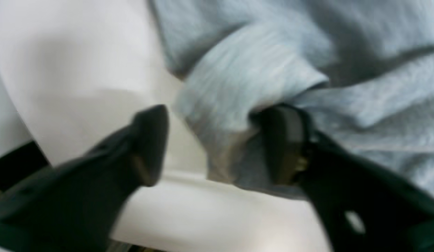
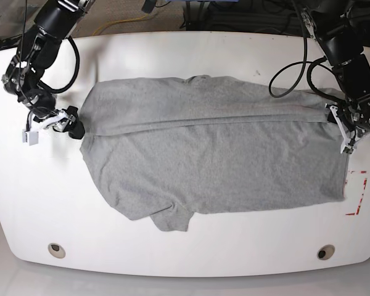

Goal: Fold the T-shirt properly
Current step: 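Open the left gripper and release the shirt edge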

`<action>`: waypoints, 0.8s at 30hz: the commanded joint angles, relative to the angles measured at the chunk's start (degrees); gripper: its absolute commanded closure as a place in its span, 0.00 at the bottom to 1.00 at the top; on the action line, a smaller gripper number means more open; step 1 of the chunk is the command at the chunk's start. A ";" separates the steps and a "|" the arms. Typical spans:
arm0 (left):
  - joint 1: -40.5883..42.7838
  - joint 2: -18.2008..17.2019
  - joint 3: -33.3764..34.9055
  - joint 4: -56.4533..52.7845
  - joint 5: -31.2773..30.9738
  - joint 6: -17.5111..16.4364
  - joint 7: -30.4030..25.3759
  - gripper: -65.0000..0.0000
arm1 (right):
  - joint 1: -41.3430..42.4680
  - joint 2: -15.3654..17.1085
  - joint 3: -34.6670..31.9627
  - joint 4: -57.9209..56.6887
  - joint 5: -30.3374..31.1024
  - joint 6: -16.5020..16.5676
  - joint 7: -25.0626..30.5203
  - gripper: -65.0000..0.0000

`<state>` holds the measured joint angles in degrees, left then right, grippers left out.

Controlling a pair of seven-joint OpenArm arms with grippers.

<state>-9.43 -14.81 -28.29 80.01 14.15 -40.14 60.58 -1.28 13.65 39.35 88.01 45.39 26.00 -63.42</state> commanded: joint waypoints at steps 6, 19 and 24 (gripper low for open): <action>0.86 -0.97 -0.32 8.74 0.22 0.14 -0.05 0.29 | -7.56 0.37 1.39 2.32 6.88 0.51 -0.71 0.24; 4.20 -0.71 -0.32 11.64 0.13 0.14 -0.05 0.29 | -13.09 -3.50 -0.80 2.15 8.37 0.07 -0.71 0.24; 4.90 -0.71 -0.23 12.43 0.13 0.14 -0.05 0.29 | -13.36 -5.96 -4.23 2.23 8.28 -0.02 -0.71 0.24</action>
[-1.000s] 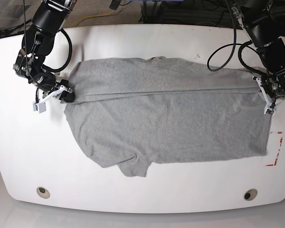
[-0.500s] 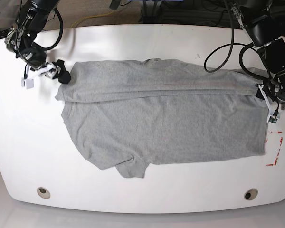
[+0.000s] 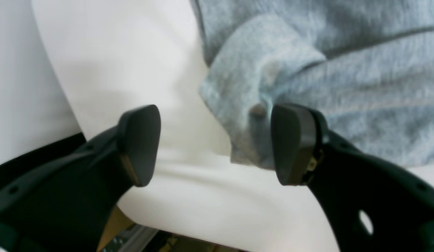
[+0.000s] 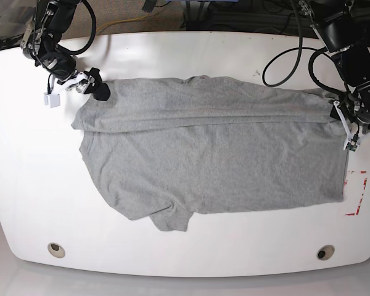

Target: Fold the T-shirt properly

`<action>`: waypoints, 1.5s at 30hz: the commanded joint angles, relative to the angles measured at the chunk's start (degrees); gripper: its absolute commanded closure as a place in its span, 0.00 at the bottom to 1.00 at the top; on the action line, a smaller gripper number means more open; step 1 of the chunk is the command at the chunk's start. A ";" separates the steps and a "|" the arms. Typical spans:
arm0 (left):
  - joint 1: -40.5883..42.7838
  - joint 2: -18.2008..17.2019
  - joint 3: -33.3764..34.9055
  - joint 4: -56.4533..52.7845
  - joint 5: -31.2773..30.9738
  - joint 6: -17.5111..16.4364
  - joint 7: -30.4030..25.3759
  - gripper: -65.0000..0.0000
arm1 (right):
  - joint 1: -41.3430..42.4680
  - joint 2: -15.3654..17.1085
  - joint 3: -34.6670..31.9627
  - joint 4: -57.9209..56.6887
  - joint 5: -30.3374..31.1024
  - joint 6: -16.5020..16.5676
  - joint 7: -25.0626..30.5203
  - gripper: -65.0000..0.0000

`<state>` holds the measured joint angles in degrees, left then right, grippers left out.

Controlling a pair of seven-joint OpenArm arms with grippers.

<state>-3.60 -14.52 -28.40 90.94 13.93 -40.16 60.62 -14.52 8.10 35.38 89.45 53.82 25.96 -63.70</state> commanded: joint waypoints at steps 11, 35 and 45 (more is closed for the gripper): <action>-0.84 -0.99 -0.12 1.42 0.44 0.16 -0.09 0.73 | 1.82 -5.33 -0.25 3.87 -8.59 0.46 -0.34 0.75; 6.36 0.85 -3.11 18.56 0.44 0.16 6.59 1.00 | -10.93 -3.66 -0.34 23.83 -3.23 0.64 -0.78 1.00; 11.99 -0.03 -4.52 21.11 0.44 0.16 8.00 1.00 | -19.01 0.39 3.44 24.00 5.65 0.64 -2.36 1.00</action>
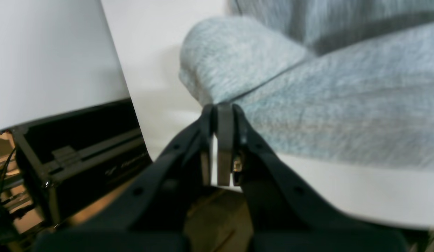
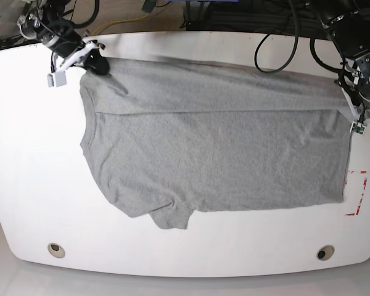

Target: Fold the T-shirt properly

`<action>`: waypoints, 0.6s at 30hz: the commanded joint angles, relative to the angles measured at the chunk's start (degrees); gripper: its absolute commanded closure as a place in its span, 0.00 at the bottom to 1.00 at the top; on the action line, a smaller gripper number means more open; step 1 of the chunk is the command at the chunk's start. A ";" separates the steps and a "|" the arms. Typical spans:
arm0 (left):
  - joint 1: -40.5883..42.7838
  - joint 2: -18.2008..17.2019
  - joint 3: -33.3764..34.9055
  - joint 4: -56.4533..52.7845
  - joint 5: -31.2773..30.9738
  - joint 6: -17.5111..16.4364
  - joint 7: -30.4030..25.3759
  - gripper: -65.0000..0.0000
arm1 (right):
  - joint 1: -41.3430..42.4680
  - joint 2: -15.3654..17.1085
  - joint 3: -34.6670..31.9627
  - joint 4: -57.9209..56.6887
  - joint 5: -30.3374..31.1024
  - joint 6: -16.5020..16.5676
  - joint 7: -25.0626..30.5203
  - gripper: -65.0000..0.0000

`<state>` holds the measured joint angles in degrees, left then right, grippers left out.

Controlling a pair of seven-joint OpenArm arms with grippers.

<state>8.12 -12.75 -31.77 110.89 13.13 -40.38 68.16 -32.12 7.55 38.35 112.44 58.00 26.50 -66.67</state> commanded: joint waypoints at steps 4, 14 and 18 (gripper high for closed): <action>3.62 -1.97 -3.44 1.15 1.25 0.38 0.45 1.00 | -4.14 1.72 0.73 1.01 4.99 0.09 0.61 1.00; 8.10 0.23 -3.79 1.15 1.25 0.38 0.45 1.00 | -4.23 1.90 0.64 1.01 5.61 0.09 0.61 1.00; 5.90 0.31 -3.79 1.15 1.34 0.38 0.45 1.00 | -1.95 2.07 0.55 1.01 5.61 0.09 0.61 1.00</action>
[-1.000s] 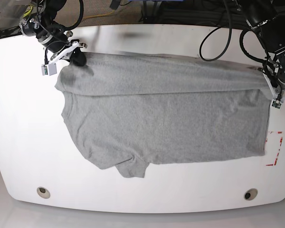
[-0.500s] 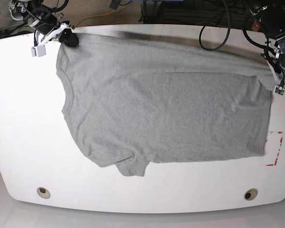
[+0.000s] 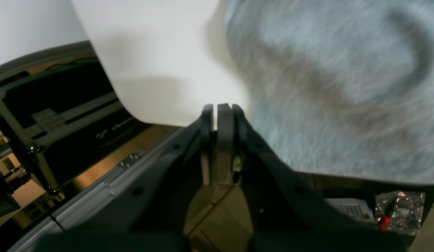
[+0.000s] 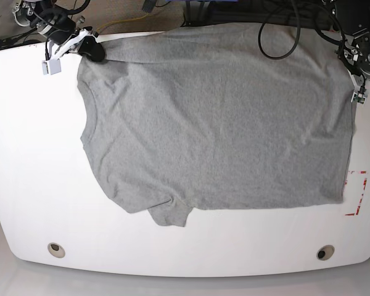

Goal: Fold the T-shirt properly
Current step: 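Hold the shirt edge with both grippers and pull it taut apart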

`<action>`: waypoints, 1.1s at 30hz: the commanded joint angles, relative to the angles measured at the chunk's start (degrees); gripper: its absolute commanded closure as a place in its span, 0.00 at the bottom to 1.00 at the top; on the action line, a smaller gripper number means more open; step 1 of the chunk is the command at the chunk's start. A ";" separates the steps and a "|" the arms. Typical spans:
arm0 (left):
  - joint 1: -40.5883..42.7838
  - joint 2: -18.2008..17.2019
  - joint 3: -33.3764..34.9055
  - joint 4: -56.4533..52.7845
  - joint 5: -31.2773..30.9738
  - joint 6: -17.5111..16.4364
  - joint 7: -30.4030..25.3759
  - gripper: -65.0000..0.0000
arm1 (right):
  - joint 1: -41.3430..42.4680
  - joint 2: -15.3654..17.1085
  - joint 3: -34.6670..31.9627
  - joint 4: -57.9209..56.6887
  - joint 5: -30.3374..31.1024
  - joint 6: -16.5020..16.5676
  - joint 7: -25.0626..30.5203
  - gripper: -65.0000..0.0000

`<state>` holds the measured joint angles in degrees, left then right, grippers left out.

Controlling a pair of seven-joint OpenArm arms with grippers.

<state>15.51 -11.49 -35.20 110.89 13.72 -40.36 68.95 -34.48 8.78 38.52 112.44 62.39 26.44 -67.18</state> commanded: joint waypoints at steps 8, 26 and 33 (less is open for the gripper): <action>-4.47 -1.22 -0.10 1.15 0.92 0.36 -0.24 0.99 | 4.02 0.85 0.11 0.48 -0.46 0.16 1.11 1.00; 5.20 -4.73 -12.67 -0.34 -26.24 0.36 -0.24 0.25 | 4.37 0.85 -3.23 0.22 -1.78 0.16 1.11 1.00; 9.33 -15.46 -13.28 -15.02 -52.70 0.36 -0.24 0.25 | 4.28 0.94 -4.72 0.22 -1.78 0.16 1.11 1.00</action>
<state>24.16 -24.47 -48.31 97.65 -36.86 -40.12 69.30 -30.02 8.93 33.30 111.74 59.59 26.39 -66.92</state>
